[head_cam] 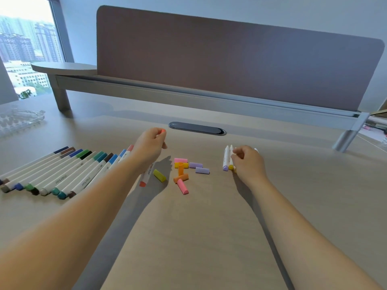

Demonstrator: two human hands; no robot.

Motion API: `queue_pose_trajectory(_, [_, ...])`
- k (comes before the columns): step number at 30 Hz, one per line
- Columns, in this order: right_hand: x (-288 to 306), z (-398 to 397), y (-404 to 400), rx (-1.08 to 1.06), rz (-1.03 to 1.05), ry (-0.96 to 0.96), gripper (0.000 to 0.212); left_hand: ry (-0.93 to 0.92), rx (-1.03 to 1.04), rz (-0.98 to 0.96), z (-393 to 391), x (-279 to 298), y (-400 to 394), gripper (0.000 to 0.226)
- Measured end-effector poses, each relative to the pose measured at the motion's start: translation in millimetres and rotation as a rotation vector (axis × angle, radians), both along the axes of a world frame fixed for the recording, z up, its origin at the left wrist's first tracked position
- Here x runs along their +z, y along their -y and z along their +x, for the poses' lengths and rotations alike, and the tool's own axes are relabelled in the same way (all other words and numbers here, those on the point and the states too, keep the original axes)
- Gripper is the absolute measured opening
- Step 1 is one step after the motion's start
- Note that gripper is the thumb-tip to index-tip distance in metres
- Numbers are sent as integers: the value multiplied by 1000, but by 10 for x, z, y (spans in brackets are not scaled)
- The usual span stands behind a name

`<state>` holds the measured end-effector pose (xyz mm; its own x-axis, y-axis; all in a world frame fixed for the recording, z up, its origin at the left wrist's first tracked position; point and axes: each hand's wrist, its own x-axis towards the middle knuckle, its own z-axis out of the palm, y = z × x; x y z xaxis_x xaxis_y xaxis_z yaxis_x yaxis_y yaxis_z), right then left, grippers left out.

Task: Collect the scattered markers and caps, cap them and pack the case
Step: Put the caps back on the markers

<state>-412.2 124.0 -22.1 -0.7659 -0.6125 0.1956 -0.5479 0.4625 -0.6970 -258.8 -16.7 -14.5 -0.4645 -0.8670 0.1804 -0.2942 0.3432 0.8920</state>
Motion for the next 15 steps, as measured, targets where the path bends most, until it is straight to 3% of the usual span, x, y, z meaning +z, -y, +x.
queue_pose_trajectory(5, [-69,-77,269,4,148,-64,26,314,-4,-186,-39,-120,140,36])
queue_pose_trajectory(9, [-49,-82,473,-45,376,-257,8,473,-11,-251,-57,-175,253,35])
queue_pose_trajectory(15, [-90,-10,655,-57,475,-356,26,623,6,-344,87,-230,351,31])
